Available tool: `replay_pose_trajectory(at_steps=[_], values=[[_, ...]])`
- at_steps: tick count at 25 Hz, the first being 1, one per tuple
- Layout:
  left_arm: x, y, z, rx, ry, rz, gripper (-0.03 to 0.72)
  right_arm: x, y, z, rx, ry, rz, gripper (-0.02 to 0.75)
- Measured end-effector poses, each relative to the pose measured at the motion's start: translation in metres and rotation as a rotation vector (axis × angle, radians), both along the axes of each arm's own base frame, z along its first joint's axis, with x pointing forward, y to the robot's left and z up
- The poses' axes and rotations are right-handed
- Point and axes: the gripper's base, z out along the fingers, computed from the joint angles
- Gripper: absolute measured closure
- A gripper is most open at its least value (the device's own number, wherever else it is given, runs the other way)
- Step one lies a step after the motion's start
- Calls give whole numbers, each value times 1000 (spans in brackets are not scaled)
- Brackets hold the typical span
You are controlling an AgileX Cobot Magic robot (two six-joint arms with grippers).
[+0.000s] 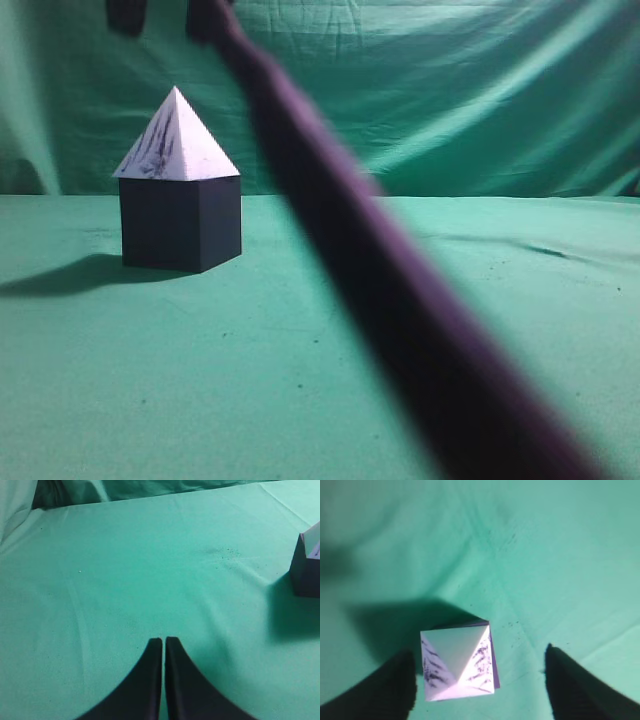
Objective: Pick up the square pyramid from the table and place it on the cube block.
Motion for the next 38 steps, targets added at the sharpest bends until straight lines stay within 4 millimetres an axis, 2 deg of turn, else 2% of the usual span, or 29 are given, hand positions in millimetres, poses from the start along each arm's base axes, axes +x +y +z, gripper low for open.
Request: replay_pose_trajectory(at_steps=[3,7,8,10,11,14,18,21,30,34,38], values=[[0,0,0,0,0,0,688,-12,-12,38,73,-30,-42,367],[0,0,0,0,0,0,688,-37,-40,99,194,-82,-104,629],[0,0,0,0,0,0,688,-45,-50,116,226,-103,-115,673],[0,0,0,0,0,0,688,-61,-68,140,266,-132,-127,738],[0,0,0,0,0,0,688,-70,-80,151,281,-150,-132,738],[0,0,0,0,0,0,688,-96,-111,170,299,-177,-158,738],[0,0,0,0,0,0,688,-124,-145,163,269,-149,-202,738],[0,0,0,0,0,0,688,-144,-166,137,224,-94,-225,738],[0,0,0,0,0,0,688,-208,-225,74,494,-152,-211,738],[0,0,0,0,0,0,688,-234,-252,64,586,-175,-208,738],[0,0,0,0,0,0,688,-253,-271,65,613,-189,-199,738]])
